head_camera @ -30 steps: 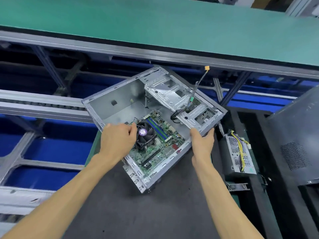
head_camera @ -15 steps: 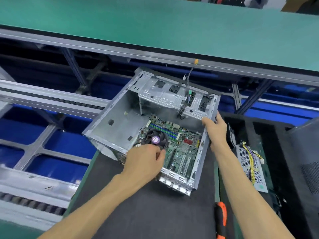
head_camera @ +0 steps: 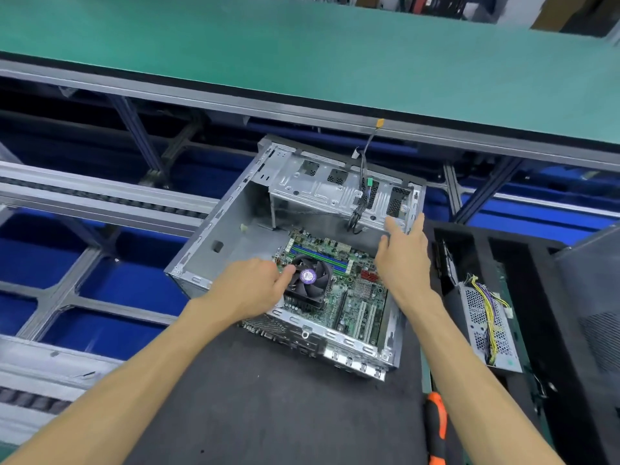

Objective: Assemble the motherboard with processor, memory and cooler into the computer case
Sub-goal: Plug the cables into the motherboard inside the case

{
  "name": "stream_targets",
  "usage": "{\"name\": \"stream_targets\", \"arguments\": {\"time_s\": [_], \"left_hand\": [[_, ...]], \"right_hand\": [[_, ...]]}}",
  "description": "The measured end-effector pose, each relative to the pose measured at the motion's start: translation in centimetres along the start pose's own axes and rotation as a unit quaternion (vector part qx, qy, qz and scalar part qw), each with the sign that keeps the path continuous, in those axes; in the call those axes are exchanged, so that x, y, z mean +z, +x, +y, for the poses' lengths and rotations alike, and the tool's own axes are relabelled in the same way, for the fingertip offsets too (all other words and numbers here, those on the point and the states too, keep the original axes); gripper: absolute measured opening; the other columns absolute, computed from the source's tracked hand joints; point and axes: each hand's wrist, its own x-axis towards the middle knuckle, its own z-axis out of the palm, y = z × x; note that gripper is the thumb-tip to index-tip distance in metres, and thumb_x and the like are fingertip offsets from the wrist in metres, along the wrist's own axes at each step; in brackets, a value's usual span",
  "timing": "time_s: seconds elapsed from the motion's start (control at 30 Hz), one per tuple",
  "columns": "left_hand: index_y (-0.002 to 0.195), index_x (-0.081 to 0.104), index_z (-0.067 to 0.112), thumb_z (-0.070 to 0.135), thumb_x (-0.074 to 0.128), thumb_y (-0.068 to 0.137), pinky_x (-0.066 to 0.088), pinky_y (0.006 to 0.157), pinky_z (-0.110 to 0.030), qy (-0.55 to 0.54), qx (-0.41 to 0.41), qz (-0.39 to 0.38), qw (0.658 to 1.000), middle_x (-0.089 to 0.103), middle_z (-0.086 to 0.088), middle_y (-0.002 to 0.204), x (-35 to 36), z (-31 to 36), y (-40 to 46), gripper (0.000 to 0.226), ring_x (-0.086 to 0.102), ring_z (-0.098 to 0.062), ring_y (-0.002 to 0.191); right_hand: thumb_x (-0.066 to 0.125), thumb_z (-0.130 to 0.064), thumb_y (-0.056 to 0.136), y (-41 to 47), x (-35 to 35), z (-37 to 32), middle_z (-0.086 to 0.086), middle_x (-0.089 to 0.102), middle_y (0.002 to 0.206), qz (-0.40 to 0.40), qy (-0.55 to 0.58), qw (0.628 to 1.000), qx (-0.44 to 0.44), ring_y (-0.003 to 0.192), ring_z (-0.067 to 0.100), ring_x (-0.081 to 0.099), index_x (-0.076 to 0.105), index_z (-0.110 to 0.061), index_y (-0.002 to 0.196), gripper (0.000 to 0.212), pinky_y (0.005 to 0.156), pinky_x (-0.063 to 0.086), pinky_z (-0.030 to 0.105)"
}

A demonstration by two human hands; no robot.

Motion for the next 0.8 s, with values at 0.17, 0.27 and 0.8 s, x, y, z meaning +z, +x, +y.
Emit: {"name": "stream_targets", "arguments": {"time_s": [0.17,0.27,0.8], "left_hand": [[0.053,0.040,0.014,0.050,0.026,0.103,0.028,0.051,-0.034,-0.013,-0.019,-0.019,1.000,0.040,0.001,0.051,0.9,2.0,-1.5,0.064,0.041,-0.021,0.048],[0.057,0.041,0.016,0.051,0.025,0.102,0.034,0.058,-0.035,-0.032,-0.043,-0.023,0.998,0.041,0.002,0.056,2.1,3.6,-2.4,0.060,0.045,-0.024,0.054],[0.064,0.039,0.017,0.045,0.030,0.101,0.037,0.068,-0.037,-0.084,-0.060,-0.119,0.988,0.043,0.002,0.066,2.3,4.0,-3.4,0.047,0.051,-0.030,0.071]], "right_hand": [[0.038,-0.010,0.107,1.5,0.0,1.1,0.024,0.006,0.166,0.010,-0.001,0.999,-0.048,0.139,0.043,0.040,0.053,-0.023,0.146,0.044,0.088,0.048,0.041],[0.041,-0.013,0.107,2.3,0.0,1.5,0.021,0.010,0.167,0.009,0.023,0.996,-0.082,0.128,0.040,0.054,0.059,-0.023,0.142,0.041,0.087,0.053,0.043],[0.044,0.013,0.091,1.6,-0.1,1.8,0.008,0.014,0.168,-0.007,0.037,0.999,-0.032,0.075,0.024,0.063,0.058,-0.024,0.142,0.065,0.057,0.042,0.032]]}}
